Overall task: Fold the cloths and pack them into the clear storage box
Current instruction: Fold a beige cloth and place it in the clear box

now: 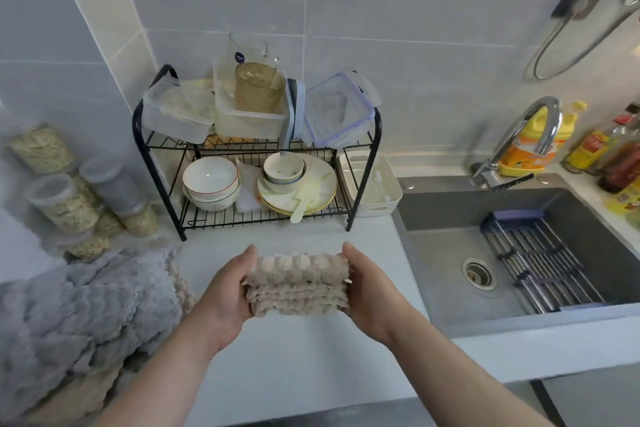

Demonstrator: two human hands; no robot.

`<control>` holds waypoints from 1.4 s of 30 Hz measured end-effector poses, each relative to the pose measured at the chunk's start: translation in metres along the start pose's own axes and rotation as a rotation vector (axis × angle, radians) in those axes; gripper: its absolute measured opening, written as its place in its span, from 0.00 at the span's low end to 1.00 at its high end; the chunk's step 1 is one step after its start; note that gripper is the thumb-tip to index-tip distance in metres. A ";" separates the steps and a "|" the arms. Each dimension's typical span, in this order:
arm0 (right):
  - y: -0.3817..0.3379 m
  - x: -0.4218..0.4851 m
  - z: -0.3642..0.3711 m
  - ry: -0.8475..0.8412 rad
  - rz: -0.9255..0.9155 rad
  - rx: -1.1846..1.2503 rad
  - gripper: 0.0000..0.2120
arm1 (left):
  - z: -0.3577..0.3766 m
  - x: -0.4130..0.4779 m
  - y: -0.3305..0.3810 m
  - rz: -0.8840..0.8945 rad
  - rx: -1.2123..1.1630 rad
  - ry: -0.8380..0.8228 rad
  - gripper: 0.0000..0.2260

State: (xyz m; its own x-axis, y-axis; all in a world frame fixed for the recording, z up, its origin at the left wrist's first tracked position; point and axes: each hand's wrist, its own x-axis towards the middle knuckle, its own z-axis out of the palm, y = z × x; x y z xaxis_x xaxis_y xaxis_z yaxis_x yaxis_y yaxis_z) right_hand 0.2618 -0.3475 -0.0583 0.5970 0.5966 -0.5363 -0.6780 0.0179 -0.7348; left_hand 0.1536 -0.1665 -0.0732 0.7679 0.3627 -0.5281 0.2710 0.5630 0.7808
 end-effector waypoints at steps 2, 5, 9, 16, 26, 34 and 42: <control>0.004 0.004 0.006 0.053 -0.067 -0.208 0.08 | -0.001 0.004 0.005 0.078 0.143 -0.003 0.14; 0.009 0.002 0.011 0.168 -0.123 -0.364 0.25 | -0.008 0.012 0.008 0.169 0.290 -0.039 0.25; 0.002 -0.014 0.005 0.264 -0.201 -0.431 0.12 | -0.005 0.019 0.015 0.209 0.295 -0.116 0.23; -0.028 -0.079 -0.043 0.343 -0.438 -0.138 0.15 | 0.082 0.012 0.031 0.295 0.309 -0.411 0.23; -0.054 -0.240 -0.201 0.599 -0.677 -0.051 0.22 | 0.293 -0.043 -0.037 0.358 0.473 -0.791 0.32; -0.023 -0.392 -0.339 0.938 -0.802 0.124 0.22 | 0.477 -0.121 -0.167 0.282 0.462 -1.022 0.24; -0.005 -0.506 -0.442 1.226 -0.904 0.314 0.19 | 0.633 -0.179 -0.273 0.155 0.496 -1.282 0.26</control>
State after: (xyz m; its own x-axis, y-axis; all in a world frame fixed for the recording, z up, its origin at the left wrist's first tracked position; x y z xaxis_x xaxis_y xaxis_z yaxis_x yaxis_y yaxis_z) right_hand 0.1526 -1.0040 0.0327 0.7088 -0.6993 -0.0932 0.1219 0.2515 -0.9601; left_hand 0.3093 -0.8552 0.0197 0.7278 -0.6848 0.0362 0.1030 0.1614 0.9815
